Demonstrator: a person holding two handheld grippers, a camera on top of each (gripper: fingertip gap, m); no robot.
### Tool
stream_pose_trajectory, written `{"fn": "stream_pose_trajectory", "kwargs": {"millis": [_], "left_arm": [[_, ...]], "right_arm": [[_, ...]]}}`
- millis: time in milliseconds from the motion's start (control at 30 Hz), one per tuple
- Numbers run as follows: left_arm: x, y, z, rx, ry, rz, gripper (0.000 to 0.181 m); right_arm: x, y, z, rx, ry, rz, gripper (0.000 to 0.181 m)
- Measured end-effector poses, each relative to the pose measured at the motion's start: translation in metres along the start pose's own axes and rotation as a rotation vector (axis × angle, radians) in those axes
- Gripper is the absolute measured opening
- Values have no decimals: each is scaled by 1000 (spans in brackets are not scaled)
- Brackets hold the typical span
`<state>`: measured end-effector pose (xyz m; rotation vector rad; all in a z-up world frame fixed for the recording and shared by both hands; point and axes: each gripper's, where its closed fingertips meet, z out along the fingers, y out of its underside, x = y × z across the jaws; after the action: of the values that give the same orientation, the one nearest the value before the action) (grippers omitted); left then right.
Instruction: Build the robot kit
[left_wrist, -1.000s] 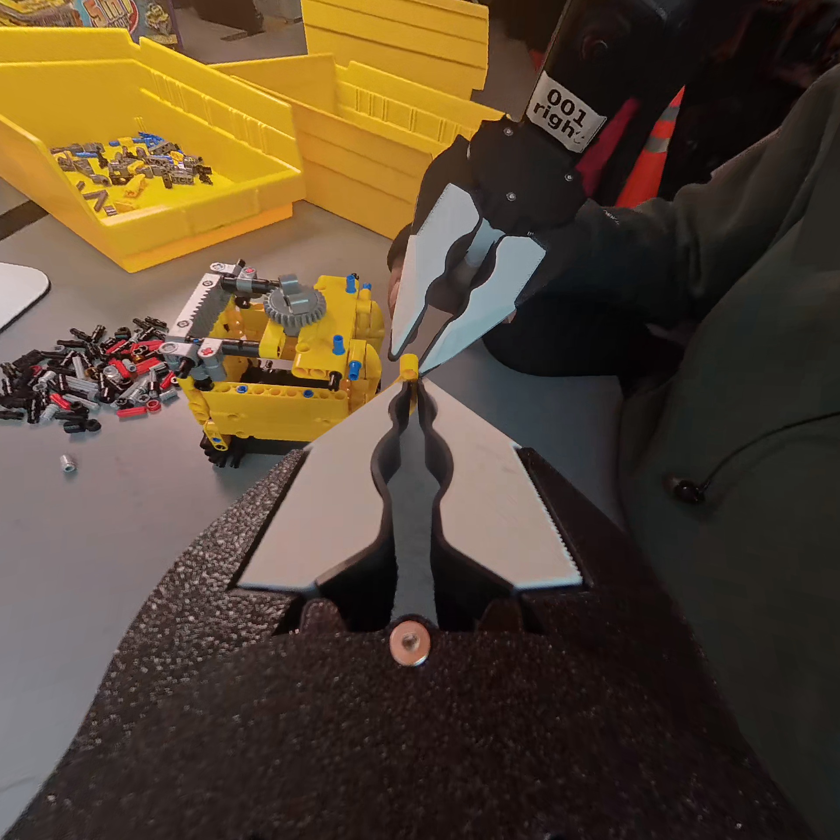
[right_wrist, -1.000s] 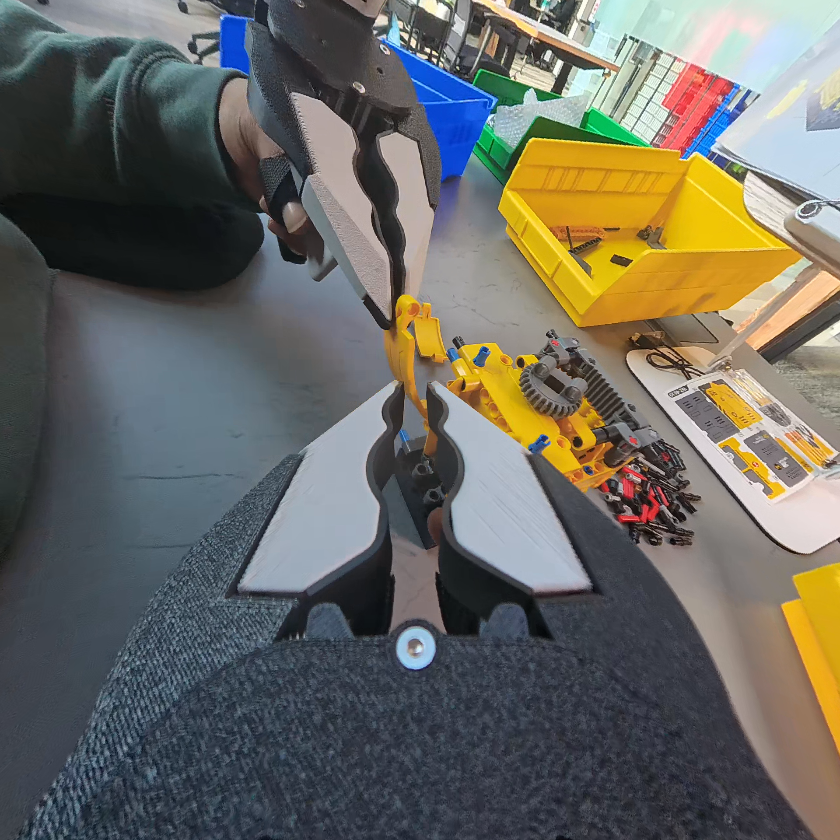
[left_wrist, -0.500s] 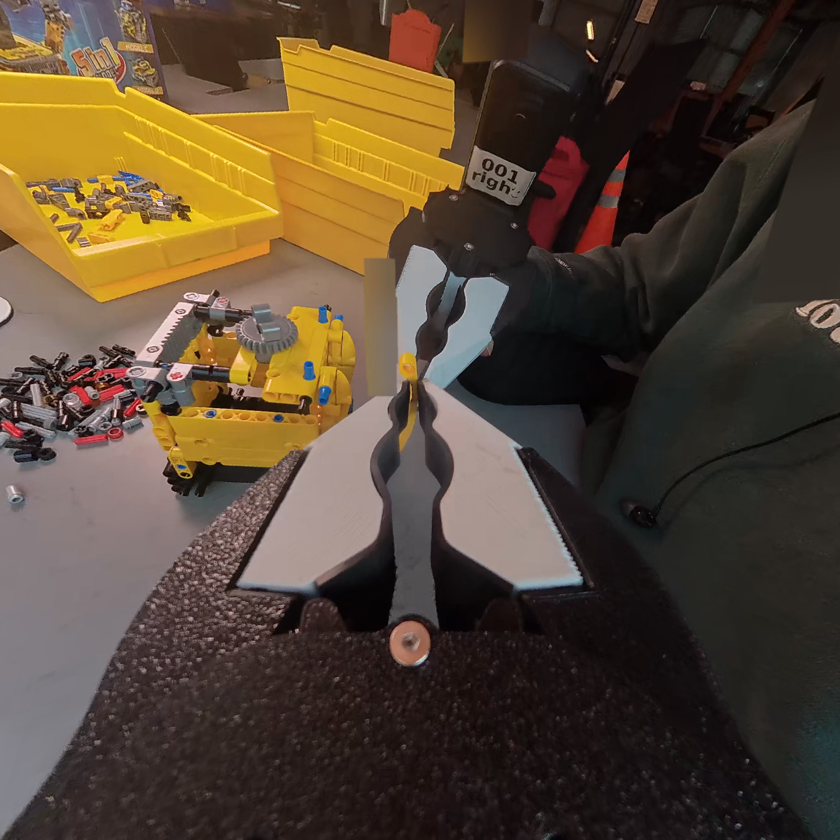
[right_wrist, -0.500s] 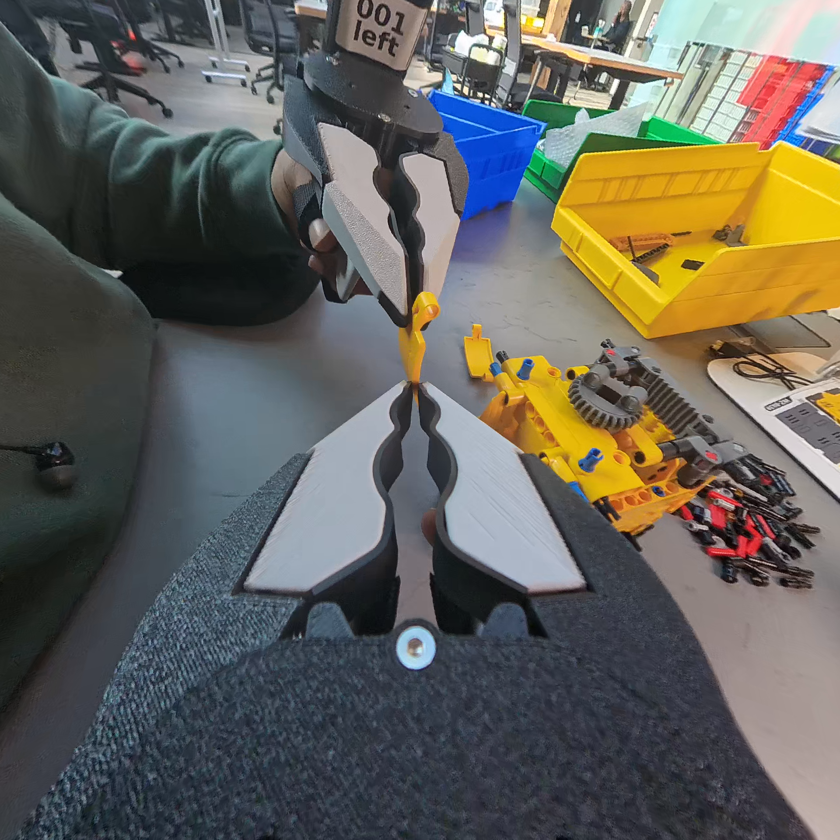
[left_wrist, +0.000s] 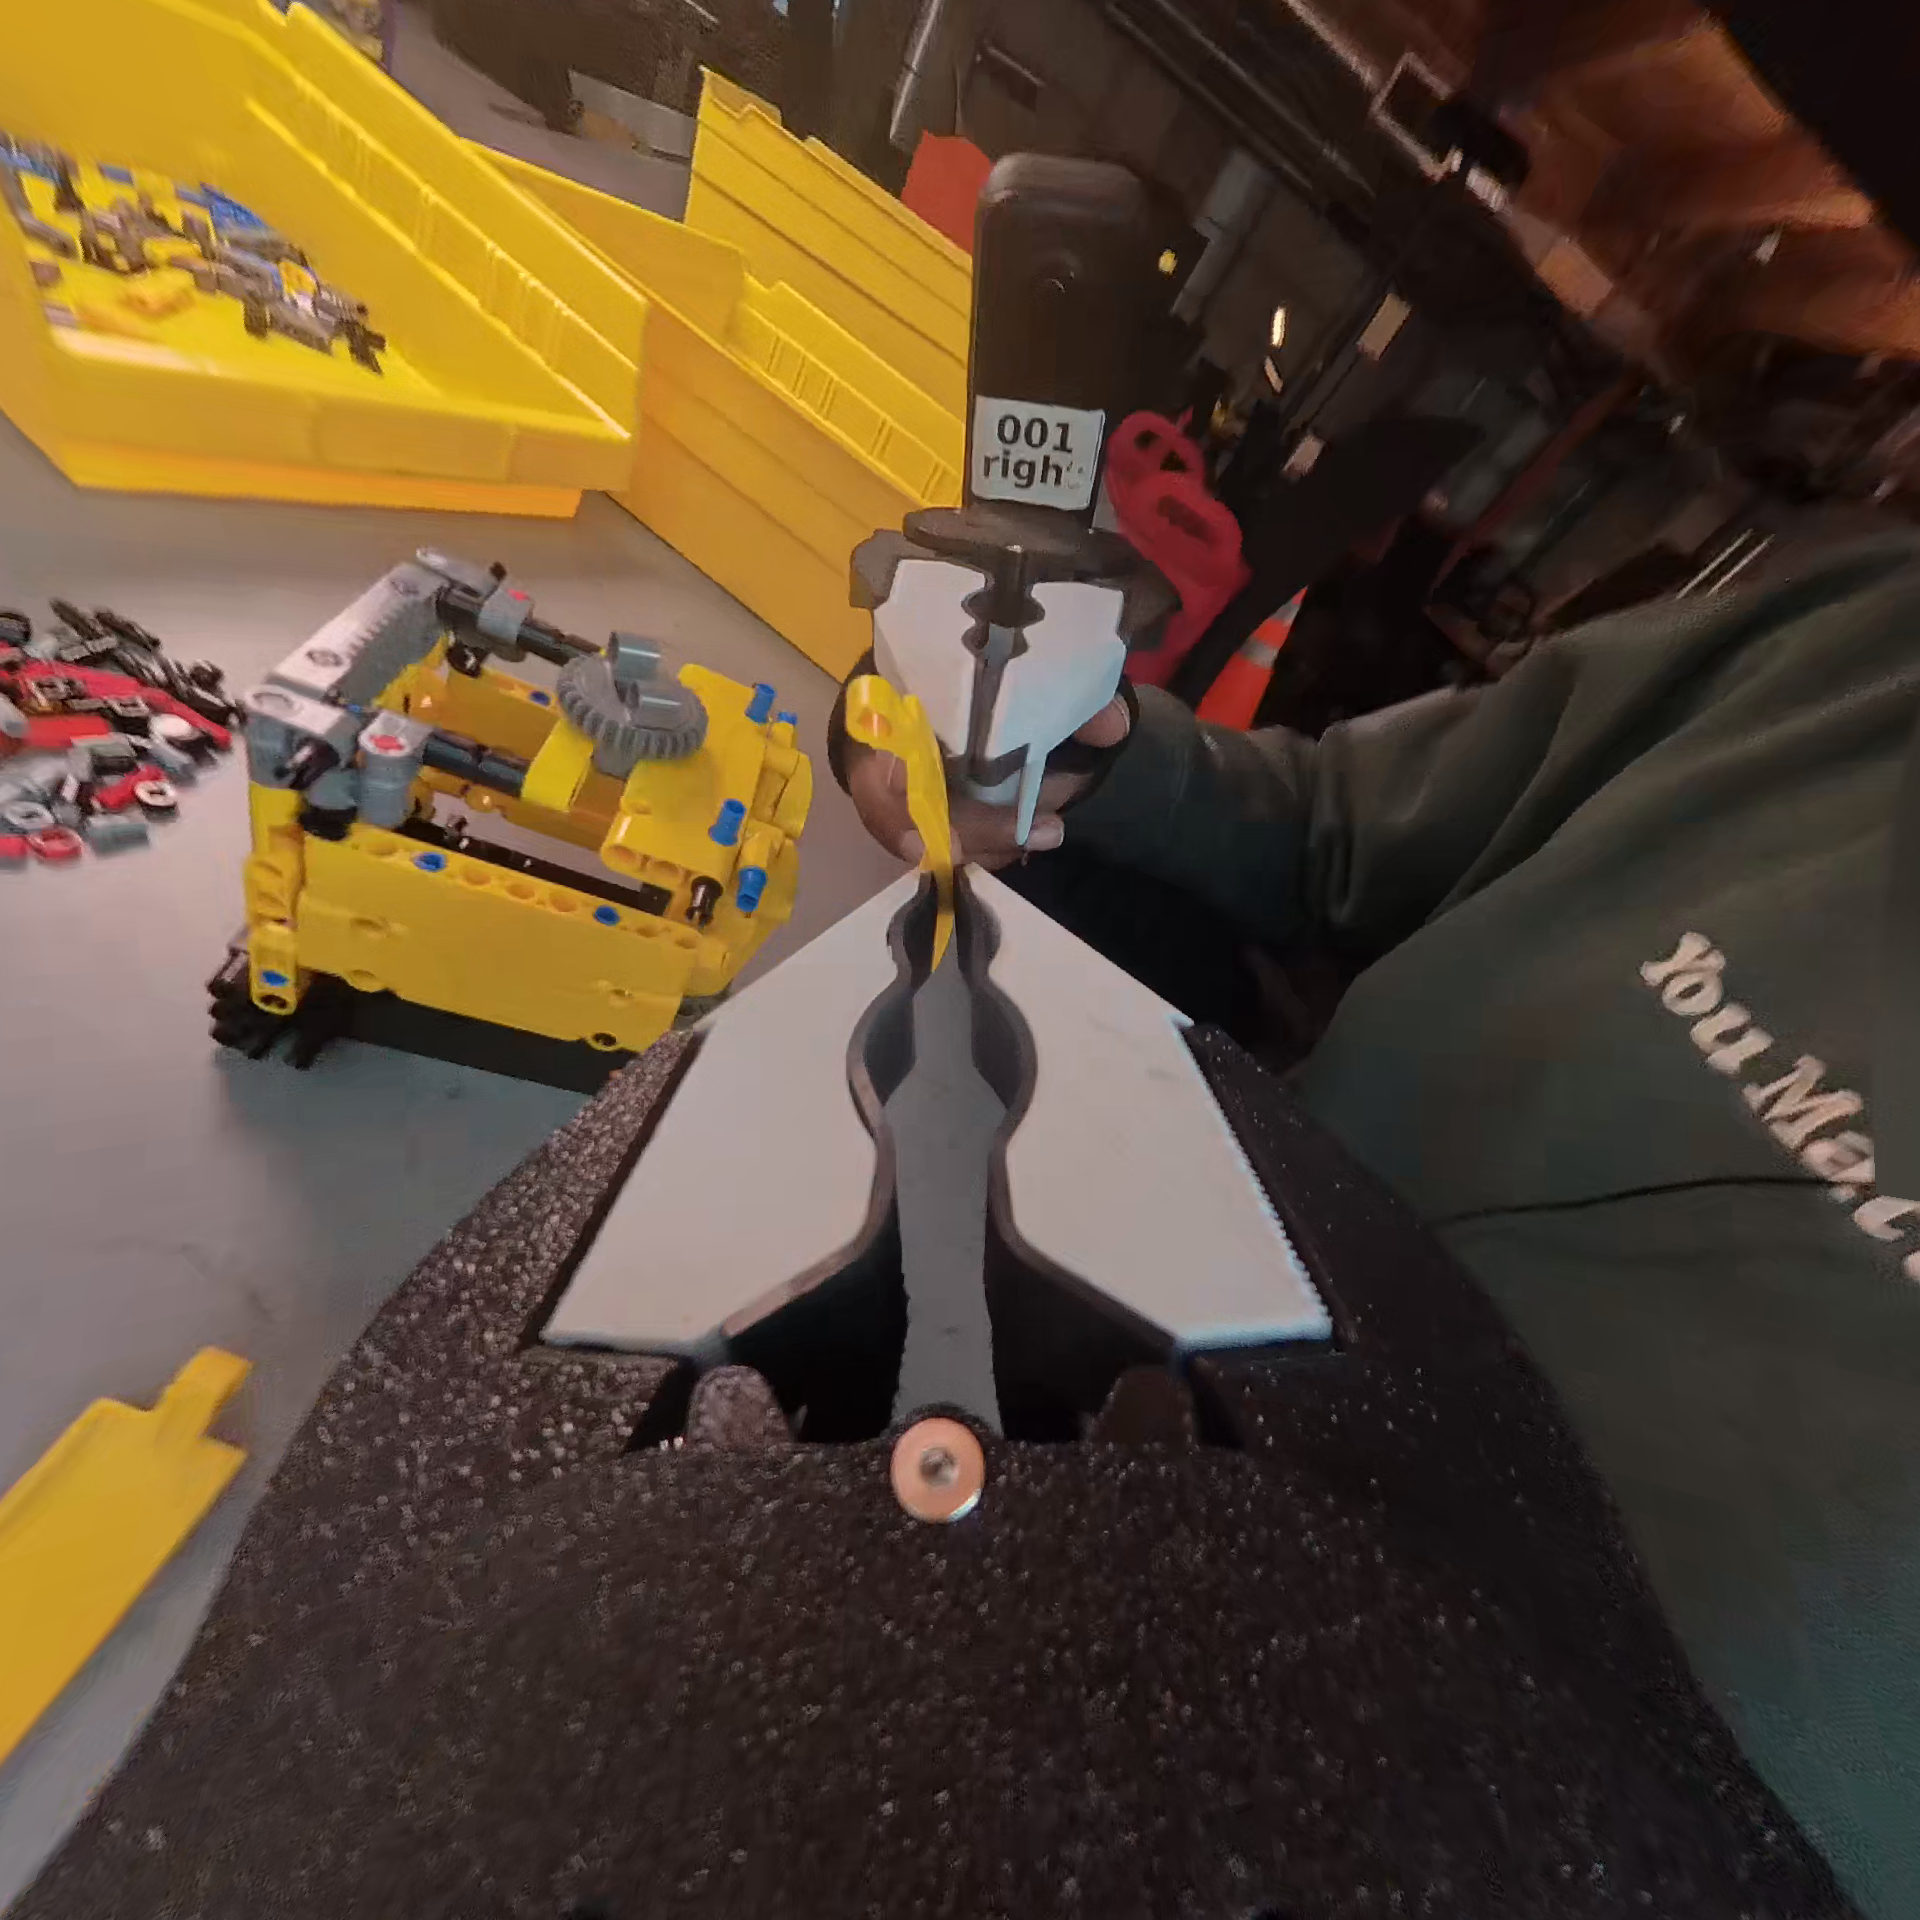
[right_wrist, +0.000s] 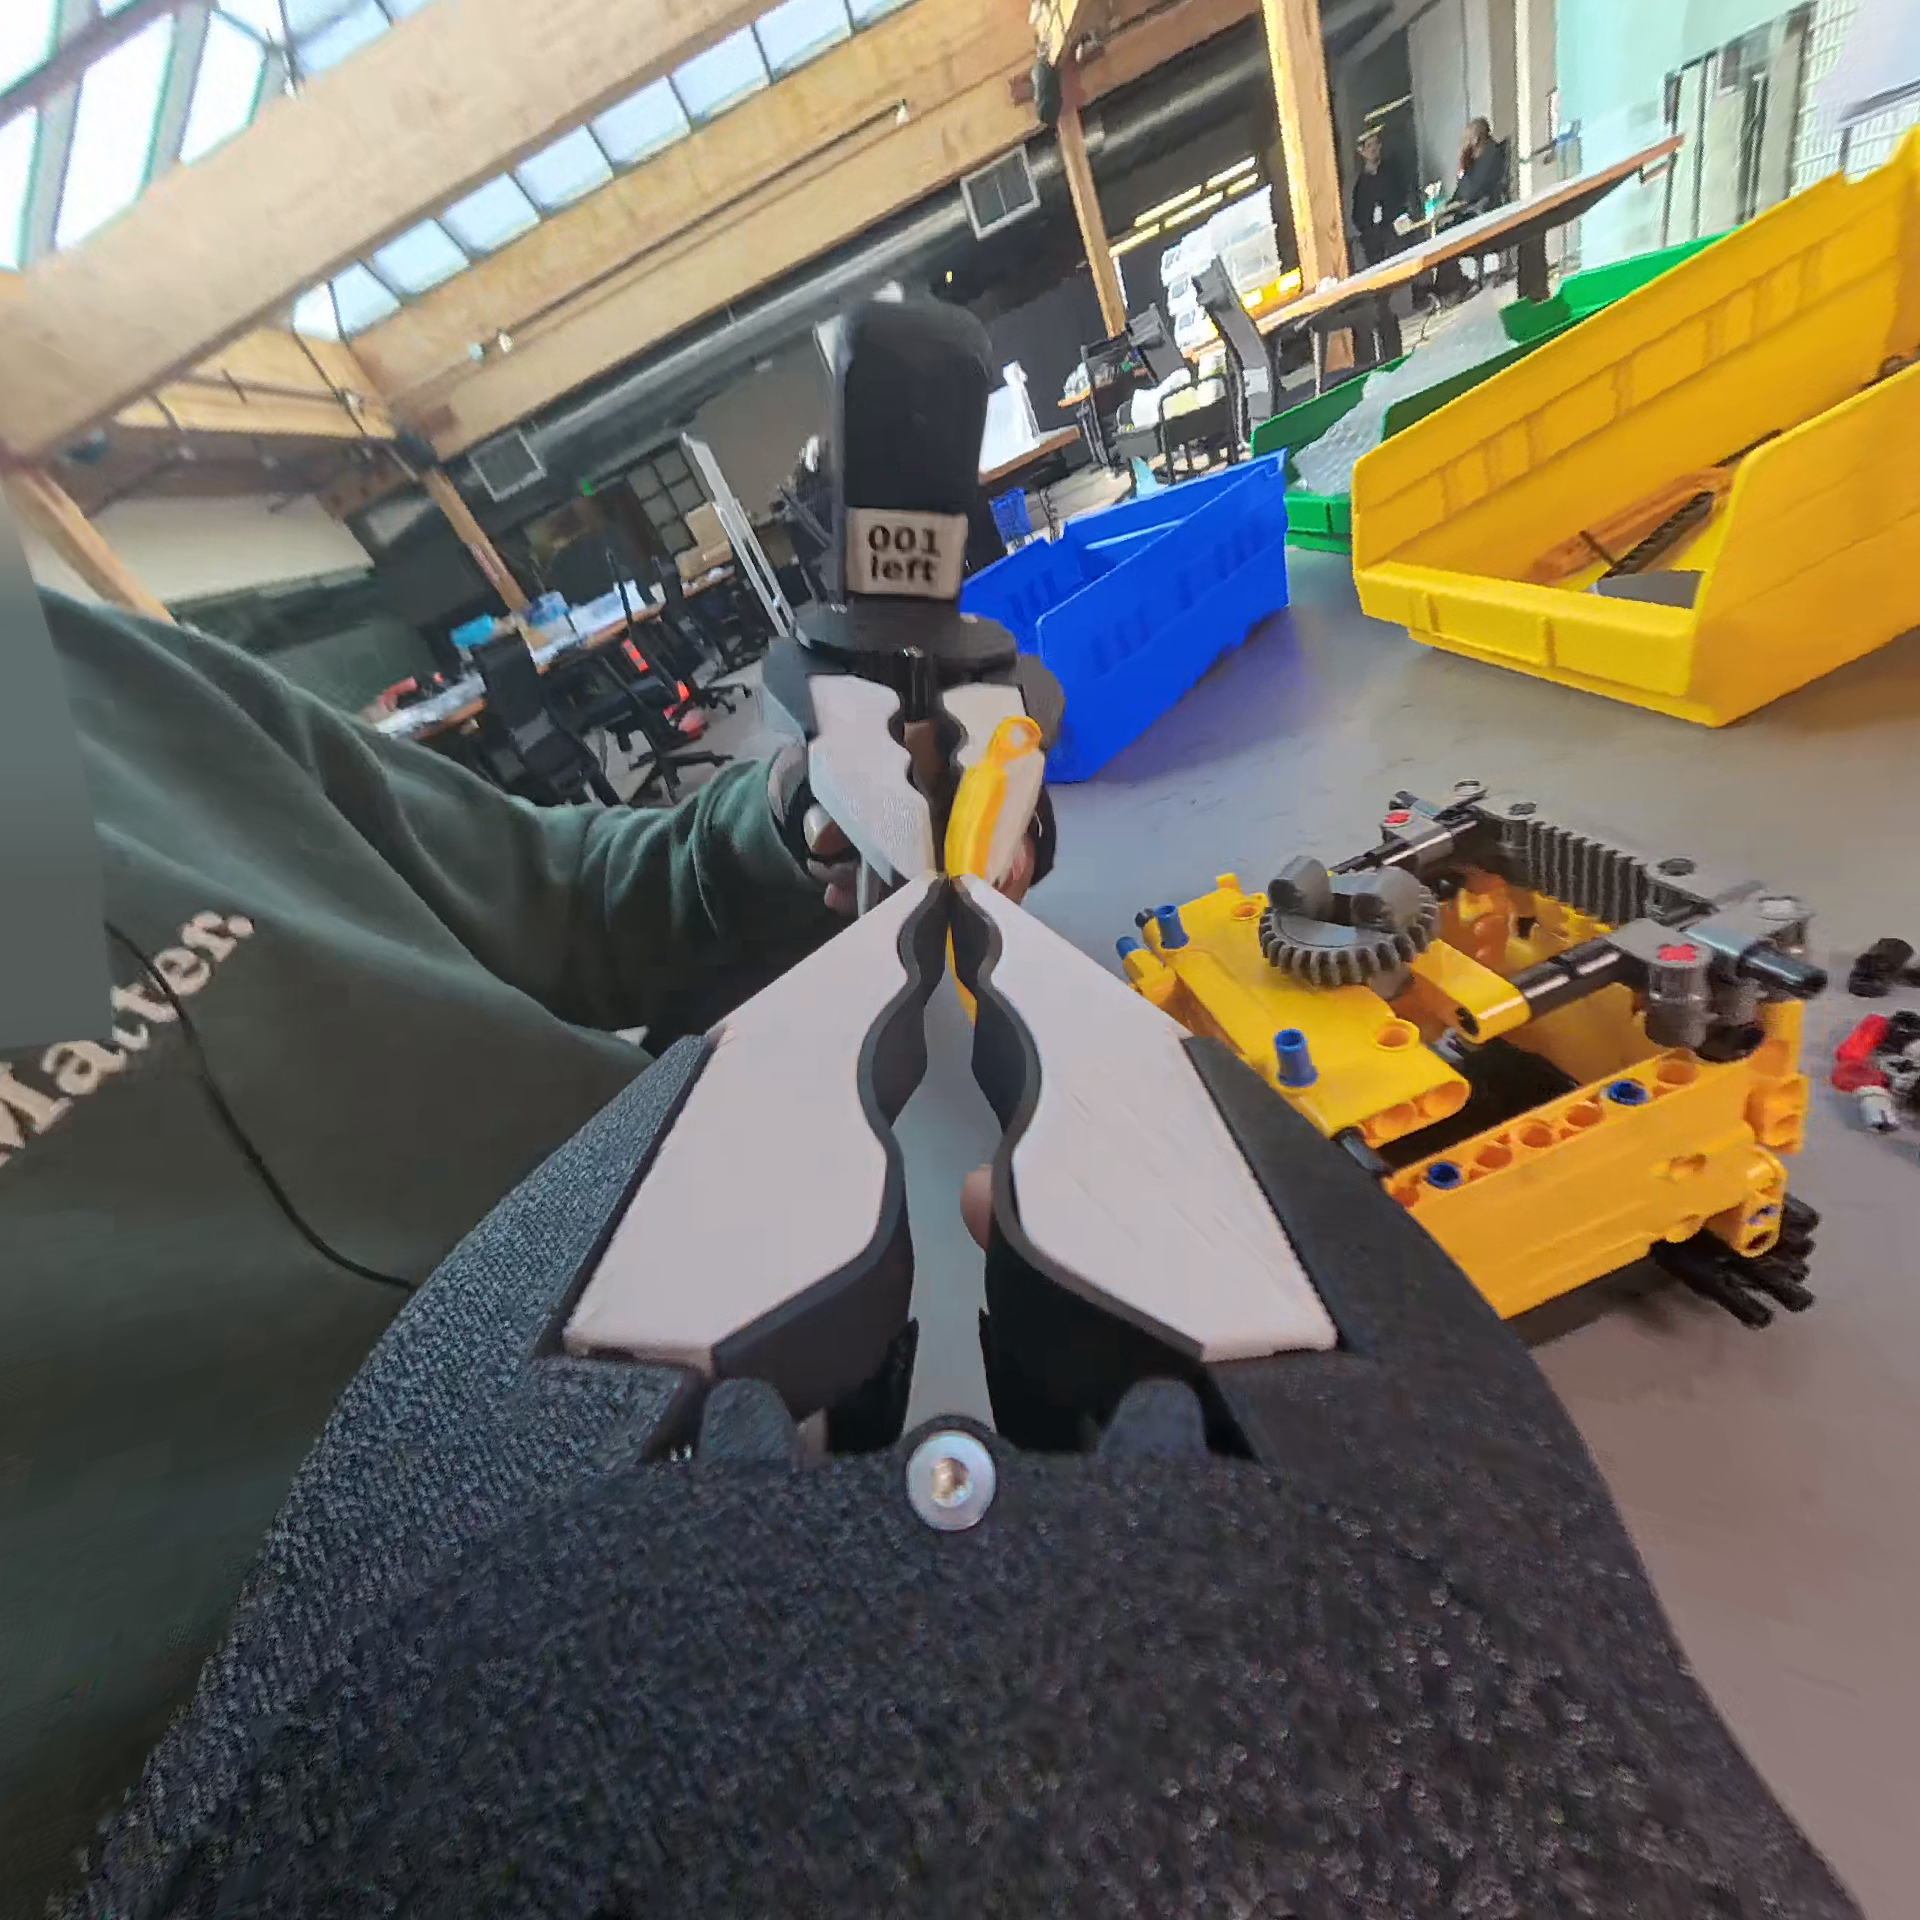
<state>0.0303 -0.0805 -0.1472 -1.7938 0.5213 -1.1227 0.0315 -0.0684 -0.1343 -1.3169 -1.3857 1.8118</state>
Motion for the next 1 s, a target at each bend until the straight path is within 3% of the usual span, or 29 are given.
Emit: {"fn": "stream_pose_trajectory", "kwargs": {"millis": [133, 267, 433, 667, 1000], "left_arm": [[-9, -23, -15, 199, 190, -433, 2], [-14, -32, -24, 290, 285, -596, 2], [-16, -32, -22, 309, 306, -640, 2], [-15, -35, -21, 327, 306, -655, 2], [-35, -38, -6, 345, 73, -685, 2]], "right_arm": [[2, -20, -6, 105, -3, 83, 5], [7, -6, -4, 23, 61, -6, 13], [0, 9, 4, -64, 76, -115, 15], [4, 9, 4, -65, 103, -140, 15], [26, 17, 6, -131, 281, -309, 13]]}}
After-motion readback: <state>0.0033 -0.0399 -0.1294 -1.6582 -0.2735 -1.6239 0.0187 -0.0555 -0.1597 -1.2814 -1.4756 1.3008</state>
